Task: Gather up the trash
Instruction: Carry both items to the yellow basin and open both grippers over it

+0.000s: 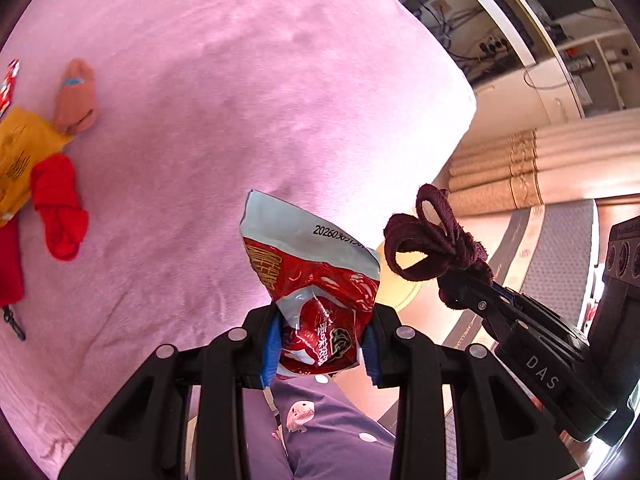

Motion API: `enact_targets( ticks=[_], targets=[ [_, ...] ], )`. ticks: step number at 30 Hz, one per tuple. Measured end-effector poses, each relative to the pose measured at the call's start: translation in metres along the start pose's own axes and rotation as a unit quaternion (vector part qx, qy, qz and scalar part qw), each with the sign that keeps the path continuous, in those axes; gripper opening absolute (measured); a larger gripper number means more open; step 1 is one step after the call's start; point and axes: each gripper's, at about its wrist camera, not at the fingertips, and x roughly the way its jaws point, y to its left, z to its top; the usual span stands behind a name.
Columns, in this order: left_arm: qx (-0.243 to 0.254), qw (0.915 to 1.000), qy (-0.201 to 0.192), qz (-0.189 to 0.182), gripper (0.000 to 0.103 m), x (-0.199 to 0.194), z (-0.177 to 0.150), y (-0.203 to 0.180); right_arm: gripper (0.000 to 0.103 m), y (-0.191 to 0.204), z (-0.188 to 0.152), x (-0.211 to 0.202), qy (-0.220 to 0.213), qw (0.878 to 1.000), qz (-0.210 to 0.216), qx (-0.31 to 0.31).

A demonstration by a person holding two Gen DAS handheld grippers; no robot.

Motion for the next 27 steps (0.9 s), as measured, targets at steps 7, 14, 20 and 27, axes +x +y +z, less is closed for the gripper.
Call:
enact_targets(
  ticks=[7, 14, 20, 27],
  targets=[
    [0.088, 0.9934, 0.069, -0.026, 0.033, 0.053, -0.002, -0.078, 0.011, -0.102, -0.026, -0.019, -0.025, 0.99, -0.042, 0.136],
    [0.154, 0.9809, 0.115, -0.028, 0.033, 0.103, -0.008, -0.145, 0.011, -0.179, -0.045, -0.025, -0.033, 0.972, -0.053, 0.227],
    [0.193, 0.9709, 0.135, -0.041, 0.046, 0.13, 0.008, -0.2, 0.012, -0.218, -0.047, -0.026, -0.046, 0.962, -0.053, 0.263],
    [0.196, 0.9738, 0.109, -0.035, 0.091, 0.131, 0.021, -0.221, 0.039, -0.255, -0.046, -0.033, -0.058, 0.952, -0.057, 0.294]
  ],
)
